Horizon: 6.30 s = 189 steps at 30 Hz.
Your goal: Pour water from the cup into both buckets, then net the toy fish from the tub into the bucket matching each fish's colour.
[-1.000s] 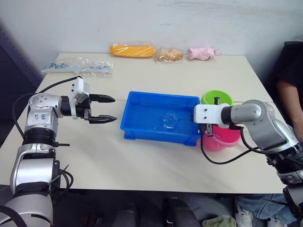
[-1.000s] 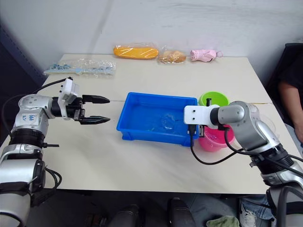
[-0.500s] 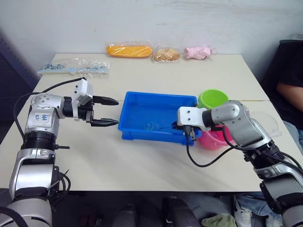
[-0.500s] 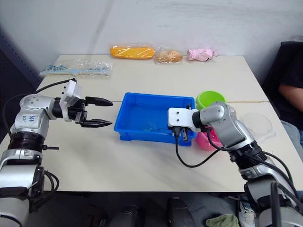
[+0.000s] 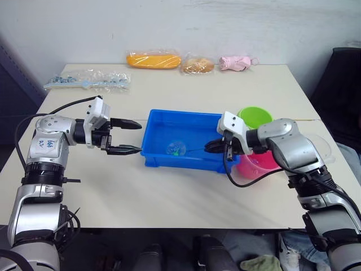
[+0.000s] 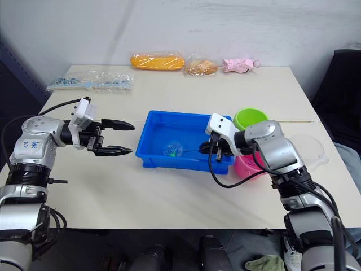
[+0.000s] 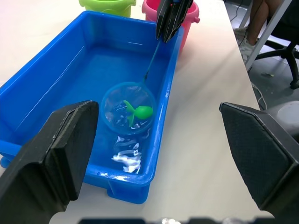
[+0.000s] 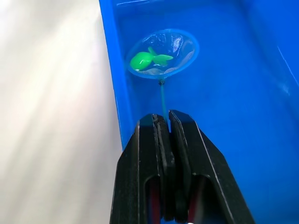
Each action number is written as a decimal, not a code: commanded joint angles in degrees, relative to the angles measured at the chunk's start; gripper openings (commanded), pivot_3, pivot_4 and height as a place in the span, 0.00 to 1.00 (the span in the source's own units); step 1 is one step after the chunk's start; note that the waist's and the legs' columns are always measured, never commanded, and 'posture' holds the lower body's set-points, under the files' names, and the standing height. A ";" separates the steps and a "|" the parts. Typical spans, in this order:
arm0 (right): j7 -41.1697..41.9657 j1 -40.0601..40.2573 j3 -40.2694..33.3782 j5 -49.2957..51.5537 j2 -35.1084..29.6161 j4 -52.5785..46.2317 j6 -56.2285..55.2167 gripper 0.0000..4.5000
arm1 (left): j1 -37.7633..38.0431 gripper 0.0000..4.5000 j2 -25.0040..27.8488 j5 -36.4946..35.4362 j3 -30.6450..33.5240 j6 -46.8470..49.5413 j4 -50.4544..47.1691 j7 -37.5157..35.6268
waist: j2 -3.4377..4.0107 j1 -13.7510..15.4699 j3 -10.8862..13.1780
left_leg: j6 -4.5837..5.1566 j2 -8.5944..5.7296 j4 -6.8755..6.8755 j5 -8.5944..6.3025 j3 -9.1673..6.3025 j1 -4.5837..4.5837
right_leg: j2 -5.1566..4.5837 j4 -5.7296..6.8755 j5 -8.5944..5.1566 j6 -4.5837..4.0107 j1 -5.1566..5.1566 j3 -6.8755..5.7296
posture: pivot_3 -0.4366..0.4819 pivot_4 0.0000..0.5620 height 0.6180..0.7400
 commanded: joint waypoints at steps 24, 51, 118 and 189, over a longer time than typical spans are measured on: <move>-24.44 12.96 -27.63 19.14 0.96 -25.04 23.43 0.00 | -0.14 1.00 -7.14 -11.06 7.54 11.00 -15.02 14.61 | 0.00 0.19 0.00 | -0.01 0.00 -0.02 0.00 -0.08 -0.05 | -0.02 -0.04 0.00 0.00 0.01 -0.02 | 0.48 0.27 1.00; -37.82 32.56 -55.82 27.55 -11.41 -36.21 27.43 0.00 | -14.47 1.00 -20.84 -4.03 -0.63 5.60 -1.97 18.47 | 0.00 1.71 0.00 | 0.01 -0.03 -0.05 0.00 -0.03 -0.03 | 0.01 -0.18 0.01 0.03 0.06 0.03 | 0.48 0.27 1.00; -57.84 32.43 -12.59 -58.55 -30.89 -4.75 -50.07 0.00 | -9.76 1.00 -24.56 -2.40 2.73 -2.24 -0.58 23.67 | 0.00 1.54 0.00 | -0.07 -0.02 -0.04 0.06 0.32 0.19 | 0.15 -0.02 0.01 0.03 0.06 0.30 | 0.48 0.27 1.00; -2.44 39.78 -8.95 11.90 -3.23 -14.64 -39.32 0.99 | 40.46 1.00 10.42 -11.84 8.68 3.37 -36.51 5.46 | 0.11 0.65 0.03 | 0.17 0.06 -0.26 -0.11 0.06 0.47 | -0.02 -0.34 -0.01 -0.02 0.44 0.10 | 0.48 0.27 1.00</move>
